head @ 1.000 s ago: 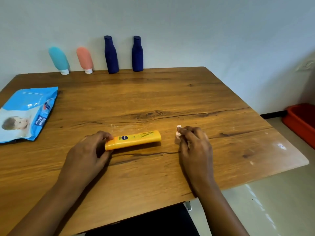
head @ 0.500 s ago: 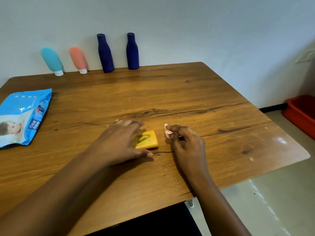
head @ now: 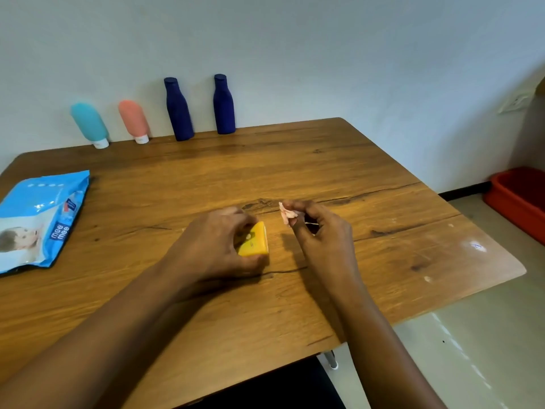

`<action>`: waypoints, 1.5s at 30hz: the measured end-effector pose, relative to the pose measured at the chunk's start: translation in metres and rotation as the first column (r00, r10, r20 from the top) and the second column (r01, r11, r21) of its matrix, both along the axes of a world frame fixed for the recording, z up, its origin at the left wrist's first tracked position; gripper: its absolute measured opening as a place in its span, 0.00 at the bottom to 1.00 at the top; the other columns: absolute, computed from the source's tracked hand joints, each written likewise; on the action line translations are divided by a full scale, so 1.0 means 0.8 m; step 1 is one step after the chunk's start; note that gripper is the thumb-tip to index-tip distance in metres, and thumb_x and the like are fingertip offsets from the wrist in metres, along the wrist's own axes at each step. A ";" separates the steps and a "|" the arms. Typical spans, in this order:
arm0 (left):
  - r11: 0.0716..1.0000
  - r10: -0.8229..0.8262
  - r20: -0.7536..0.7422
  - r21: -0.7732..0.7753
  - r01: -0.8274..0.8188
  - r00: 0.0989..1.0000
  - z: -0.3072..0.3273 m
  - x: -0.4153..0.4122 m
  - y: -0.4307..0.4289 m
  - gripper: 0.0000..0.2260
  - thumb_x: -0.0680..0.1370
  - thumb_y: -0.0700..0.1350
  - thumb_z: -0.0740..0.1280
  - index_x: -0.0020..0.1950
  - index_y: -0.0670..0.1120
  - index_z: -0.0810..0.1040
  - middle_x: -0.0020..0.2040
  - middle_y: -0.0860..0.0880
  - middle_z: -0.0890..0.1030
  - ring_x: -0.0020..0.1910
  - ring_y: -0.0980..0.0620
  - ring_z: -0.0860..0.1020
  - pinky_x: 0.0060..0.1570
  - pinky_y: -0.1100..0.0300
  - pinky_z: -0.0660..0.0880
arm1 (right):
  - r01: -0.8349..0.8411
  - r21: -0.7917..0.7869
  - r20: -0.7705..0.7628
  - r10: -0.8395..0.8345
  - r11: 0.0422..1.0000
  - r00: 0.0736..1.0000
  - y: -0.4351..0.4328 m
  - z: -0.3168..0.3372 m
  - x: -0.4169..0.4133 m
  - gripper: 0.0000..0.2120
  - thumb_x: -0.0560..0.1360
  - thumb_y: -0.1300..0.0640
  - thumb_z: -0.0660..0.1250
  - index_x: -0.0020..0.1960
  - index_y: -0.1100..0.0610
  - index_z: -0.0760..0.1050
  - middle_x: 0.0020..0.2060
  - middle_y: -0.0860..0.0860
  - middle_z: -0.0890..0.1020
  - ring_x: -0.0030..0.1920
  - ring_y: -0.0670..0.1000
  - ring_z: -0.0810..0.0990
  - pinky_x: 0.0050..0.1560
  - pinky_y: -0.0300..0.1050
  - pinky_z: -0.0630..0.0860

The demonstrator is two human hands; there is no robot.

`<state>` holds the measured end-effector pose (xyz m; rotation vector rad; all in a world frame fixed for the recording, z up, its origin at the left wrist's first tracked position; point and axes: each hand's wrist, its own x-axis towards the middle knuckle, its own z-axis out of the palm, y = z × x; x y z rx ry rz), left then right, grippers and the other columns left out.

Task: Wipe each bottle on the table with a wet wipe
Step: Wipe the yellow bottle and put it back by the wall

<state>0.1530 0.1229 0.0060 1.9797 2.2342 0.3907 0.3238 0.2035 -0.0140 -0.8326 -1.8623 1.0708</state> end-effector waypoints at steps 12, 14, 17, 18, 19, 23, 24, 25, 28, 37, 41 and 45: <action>0.758 -0.227 0.370 0.647 -0.075 0.901 0.012 -0.002 -0.028 0.26 0.64 0.51 0.74 0.58 0.43 0.75 0.52 0.47 0.80 0.53 0.52 0.79 0.49 0.55 0.80 | -0.301 0.483 0.317 0.156 0.823 0.935 -0.022 0.101 -0.034 0.14 0.74 0.65 0.66 0.59 0.56 0.78 0.55 0.51 0.79 0.56 0.48 0.75 0.53 0.39 0.73; 0.730 -0.226 0.369 0.677 -0.093 0.902 0.011 -0.004 -0.032 0.26 0.65 0.50 0.74 0.59 0.42 0.75 0.52 0.47 0.80 0.53 0.52 0.79 0.49 0.55 0.80 | -0.291 0.558 0.316 0.125 0.777 0.941 -0.032 0.094 -0.029 0.15 0.72 0.66 0.67 0.58 0.57 0.79 0.52 0.52 0.80 0.53 0.50 0.76 0.49 0.37 0.72; 0.710 -0.226 0.381 0.695 -0.116 0.896 0.005 -0.006 -0.035 0.26 0.65 0.49 0.74 0.61 0.46 0.74 0.55 0.48 0.79 0.55 0.52 0.79 0.51 0.57 0.79 | -0.336 0.574 0.353 0.144 0.747 0.924 -0.048 0.085 -0.012 0.17 0.70 0.68 0.69 0.57 0.56 0.80 0.49 0.50 0.81 0.49 0.50 0.78 0.45 0.40 0.76; 0.710 -0.230 0.389 0.694 -0.120 0.892 0.003 -0.006 -0.036 0.26 0.64 0.49 0.74 0.62 0.47 0.74 0.55 0.49 0.79 0.56 0.53 0.79 0.51 0.57 0.79 | -0.387 0.546 0.396 0.177 0.743 0.901 -0.049 0.090 -0.005 0.17 0.71 0.67 0.68 0.57 0.55 0.80 0.50 0.49 0.81 0.50 0.49 0.78 0.46 0.40 0.76; 0.714 -0.233 0.407 0.688 -0.129 0.883 0.001 -0.005 -0.037 0.27 0.64 0.49 0.74 0.62 0.49 0.73 0.56 0.50 0.79 0.56 0.53 0.78 0.51 0.57 0.79 | -0.442 0.500 0.445 0.217 0.745 0.869 -0.047 0.098 0.003 0.16 0.72 0.66 0.68 0.57 0.53 0.80 0.51 0.48 0.80 0.51 0.46 0.77 0.48 0.37 0.76; 0.713 -0.236 0.468 0.679 -0.176 0.851 0.001 -0.006 -0.038 0.26 0.65 0.49 0.74 0.62 0.49 0.73 0.57 0.51 0.78 0.57 0.52 0.78 0.52 0.60 0.78 | -0.451 0.424 0.448 0.251 0.786 0.858 -0.030 0.131 0.004 0.15 0.74 0.63 0.65 0.57 0.50 0.79 0.53 0.40 0.74 0.52 0.39 0.73 0.52 0.26 0.70; 0.713 -0.245 0.462 0.682 -0.165 0.852 0.003 -0.006 -0.039 0.26 0.65 0.49 0.74 0.62 0.49 0.73 0.56 0.51 0.78 0.57 0.52 0.78 0.52 0.60 0.78 | -0.387 0.462 0.398 0.203 0.798 0.895 -0.029 0.135 -0.005 0.14 0.74 0.63 0.65 0.57 0.50 0.78 0.52 0.41 0.73 0.51 0.38 0.72 0.50 0.26 0.70; 0.713 -0.253 0.452 0.685 -0.150 0.855 0.005 -0.006 -0.039 0.26 0.65 0.49 0.74 0.61 0.49 0.74 0.56 0.51 0.78 0.57 0.52 0.78 0.52 0.61 0.78 | -0.333 0.496 0.357 0.162 0.802 0.920 -0.031 0.137 -0.017 0.14 0.74 0.63 0.65 0.58 0.52 0.78 0.52 0.42 0.73 0.50 0.39 0.72 0.48 0.26 0.70; 0.708 -0.261 0.426 0.695 -0.128 0.866 0.011 -0.005 -0.040 0.23 0.65 0.49 0.74 0.58 0.45 0.75 0.53 0.49 0.79 0.54 0.52 0.79 0.52 0.59 0.78 | -0.334 0.596 0.348 0.140 0.730 0.927 -0.041 0.125 -0.041 0.13 0.71 0.65 0.69 0.55 0.57 0.80 0.50 0.51 0.80 0.48 0.46 0.78 0.45 0.33 0.73; 0.688 -0.242 0.462 0.702 -0.185 0.853 0.009 -0.015 -0.048 0.27 0.65 0.49 0.74 0.62 0.50 0.73 0.57 0.53 0.78 0.58 0.53 0.77 0.53 0.62 0.77 | -0.402 0.521 0.322 0.262 0.753 0.910 -0.039 0.124 -0.003 0.12 0.72 0.63 0.68 0.53 0.52 0.80 0.46 0.46 0.83 0.47 0.42 0.79 0.45 0.36 0.78; 0.690 -0.252 0.450 0.704 -0.167 0.857 0.016 -0.015 -0.047 0.25 0.65 0.49 0.74 0.61 0.48 0.74 0.56 0.51 0.78 0.58 0.53 0.77 0.54 0.62 0.77 | -0.233 0.605 0.199 0.139 0.761 0.970 -0.039 0.137 -0.040 0.12 0.71 0.65 0.70 0.53 0.56 0.80 0.44 0.49 0.83 0.45 0.44 0.78 0.43 0.38 0.75; 0.677 -0.245 0.433 0.717 -0.166 0.867 0.018 -0.019 -0.050 0.24 0.66 0.48 0.73 0.59 0.44 0.75 0.54 0.47 0.79 0.55 0.52 0.78 0.53 0.60 0.77 | -0.306 0.668 0.303 0.128 0.678 0.944 -0.052 0.120 -0.054 0.10 0.70 0.64 0.70 0.52 0.59 0.81 0.42 0.52 0.82 0.41 0.49 0.78 0.38 0.41 0.75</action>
